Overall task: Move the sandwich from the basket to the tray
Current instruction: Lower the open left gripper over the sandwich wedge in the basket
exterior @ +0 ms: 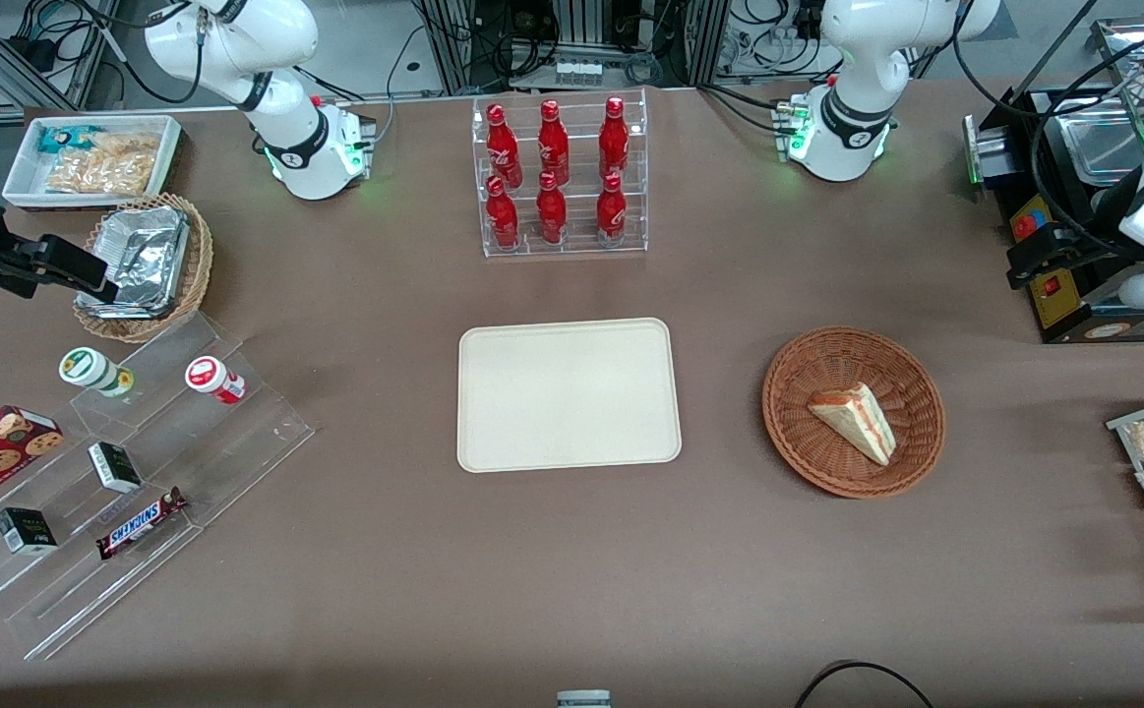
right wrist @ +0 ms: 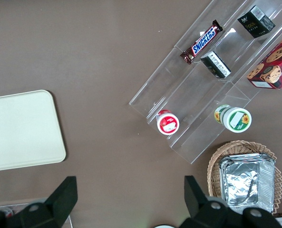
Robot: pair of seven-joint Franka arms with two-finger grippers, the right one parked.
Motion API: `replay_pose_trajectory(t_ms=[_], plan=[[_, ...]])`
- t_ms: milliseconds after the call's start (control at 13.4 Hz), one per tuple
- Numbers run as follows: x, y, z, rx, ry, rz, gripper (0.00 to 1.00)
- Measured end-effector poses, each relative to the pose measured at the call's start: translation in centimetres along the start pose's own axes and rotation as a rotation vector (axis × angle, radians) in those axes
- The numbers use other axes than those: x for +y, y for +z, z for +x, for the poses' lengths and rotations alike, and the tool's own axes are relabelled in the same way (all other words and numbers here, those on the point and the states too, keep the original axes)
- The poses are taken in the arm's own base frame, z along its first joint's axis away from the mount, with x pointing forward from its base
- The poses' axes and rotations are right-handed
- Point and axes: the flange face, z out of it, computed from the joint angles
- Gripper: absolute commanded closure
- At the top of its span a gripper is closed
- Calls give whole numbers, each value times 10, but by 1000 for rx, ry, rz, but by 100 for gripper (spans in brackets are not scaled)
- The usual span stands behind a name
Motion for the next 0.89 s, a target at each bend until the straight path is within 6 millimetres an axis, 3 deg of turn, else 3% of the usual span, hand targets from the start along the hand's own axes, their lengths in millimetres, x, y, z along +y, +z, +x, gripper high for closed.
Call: replay_pose_trajectory(t_ms=[298, 446, 595, 893], plan=[[0, -1, 0, -2, 0, 0, 0], [1, 13, 4, -31, 1, 2, 0], [3, 50, 14, -76, 3, 5, 0], [27, 154, 27, -60, -115, 2, 0]])
